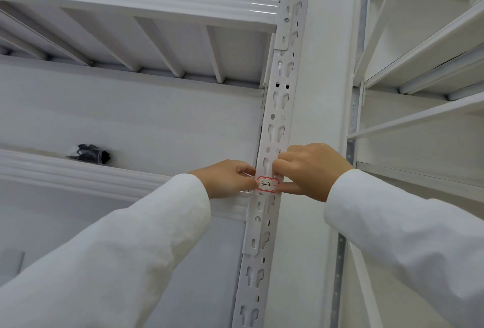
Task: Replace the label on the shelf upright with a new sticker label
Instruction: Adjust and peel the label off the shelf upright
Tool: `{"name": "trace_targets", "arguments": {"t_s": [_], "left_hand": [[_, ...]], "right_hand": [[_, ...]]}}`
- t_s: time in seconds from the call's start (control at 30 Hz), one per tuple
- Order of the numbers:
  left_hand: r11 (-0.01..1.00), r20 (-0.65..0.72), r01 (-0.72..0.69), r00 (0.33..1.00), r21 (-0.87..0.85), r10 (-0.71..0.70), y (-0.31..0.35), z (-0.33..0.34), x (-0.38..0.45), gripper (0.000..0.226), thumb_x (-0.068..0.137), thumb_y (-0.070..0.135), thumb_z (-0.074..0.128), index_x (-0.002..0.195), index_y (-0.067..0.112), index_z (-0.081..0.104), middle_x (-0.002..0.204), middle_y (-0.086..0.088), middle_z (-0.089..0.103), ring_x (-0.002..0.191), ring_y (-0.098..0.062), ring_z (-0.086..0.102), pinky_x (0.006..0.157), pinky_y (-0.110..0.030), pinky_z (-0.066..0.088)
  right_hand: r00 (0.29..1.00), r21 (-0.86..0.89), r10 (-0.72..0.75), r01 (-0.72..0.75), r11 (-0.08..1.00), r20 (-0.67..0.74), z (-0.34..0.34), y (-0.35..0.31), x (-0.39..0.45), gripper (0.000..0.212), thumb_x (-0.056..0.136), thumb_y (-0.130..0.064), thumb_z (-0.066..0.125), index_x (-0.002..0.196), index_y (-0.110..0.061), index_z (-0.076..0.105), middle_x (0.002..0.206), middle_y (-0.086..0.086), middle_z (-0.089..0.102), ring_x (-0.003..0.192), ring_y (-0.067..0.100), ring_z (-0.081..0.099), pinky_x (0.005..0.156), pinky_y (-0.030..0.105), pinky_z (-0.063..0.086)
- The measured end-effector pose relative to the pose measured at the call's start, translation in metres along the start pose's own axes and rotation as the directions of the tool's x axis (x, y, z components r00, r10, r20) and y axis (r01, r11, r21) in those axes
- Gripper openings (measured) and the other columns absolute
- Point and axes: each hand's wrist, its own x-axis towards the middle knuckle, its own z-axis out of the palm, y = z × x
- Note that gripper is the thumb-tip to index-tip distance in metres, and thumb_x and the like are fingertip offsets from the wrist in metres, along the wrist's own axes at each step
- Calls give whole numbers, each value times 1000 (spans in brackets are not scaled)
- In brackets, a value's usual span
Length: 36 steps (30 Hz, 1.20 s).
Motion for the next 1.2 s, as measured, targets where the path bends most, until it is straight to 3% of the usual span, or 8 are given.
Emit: {"name": "trace_targets", "arguments": {"t_s": [0.27, 0.4, 0.57, 0.83, 0.9, 1.07, 1.2], "left_hand": [[1000, -1, -3, 1000, 3, 3, 0, 1, 0, 38, 84, 34, 60, 122, 28, 58, 120, 8, 66, 116, -10, 57, 110, -32, 36], [1000, 3, -16, 1000, -4, 16, 3, 1, -3, 37, 86, 31, 58, 123, 26, 57, 121, 6, 65, 116, -11, 56, 108, -29, 36], [1000, -2, -28, 1000, -13, 28, 4, 2, -6, 36, 86, 30, 58, 121, 26, 58, 113, 9, 64, 110, -9, 57, 98, -22, 36], [1000, -8, -21, 1000, -2, 21, 2, 3, -2, 39, 86, 29, 57, 124, 25, 57, 121, 6, 66, 116, -11, 57, 109, -31, 37], [1000, -10, -15, 1000, 6, 15, 1, 2, 0, 40, 85, 31, 57, 125, 25, 56, 121, 7, 66, 117, -11, 57, 109, -31, 37], [1000, -2, -9, 1000, 7, 9, -2, 1, 3, 41, 84, 33, 58, 124, 26, 57, 121, 7, 66, 117, -11, 57, 110, -34, 36], [1000, 2, -15, 1000, -7, 15, -4, 1, 3, 41, 83, 34, 60, 123, 28, 57, 119, 10, 67, 115, -9, 58, 111, -34, 36]], "right_hand": [[999, 43, 49, -50, 998, 7, -5, -5, 2, 36, 56, -36, 85, 58, -17, 55, 51, -2, 52, 43, 16, 25, 38, 14, 11], [999, -8, 22, -21, 1000, 27, -2, -6, 2, 34, 54, -32, 84, 57, -15, 55, 46, -1, 50, 36, 21, 30, 39, 17, 21], [998, -136, -31, 38, 990, 56, 1, -7, 4, 35, 52, -34, 82, 51, -15, 53, 42, -2, 48, 31, 21, 45, 42, 17, 20], [999, -167, -14, 19, 986, 32, 4, -11, 3, 33, 47, -18, 83, 51, -15, 51, 41, -2, 45, 30, 20, 38, 42, 18, 19], [1000, -136, -9, 10, 991, 8, 3, -10, 5, 32, 48, -16, 83, 51, -14, 51, 41, -1, 46, 31, 20, 34, 39, 18, 22], [999, -2, -35, 35, 999, 0, -1, -8, 0, 30, 57, -25, 81, 57, -12, 54, 47, 1, 52, 36, 22, 46, 36, 20, 24], [995, 139, 99, -98, 985, 3, -1, -10, -7, 25, 65, -27, 78, 65, -15, 57, 56, -2, 56, 45, 20, 50, 35, 21, 31]]}}
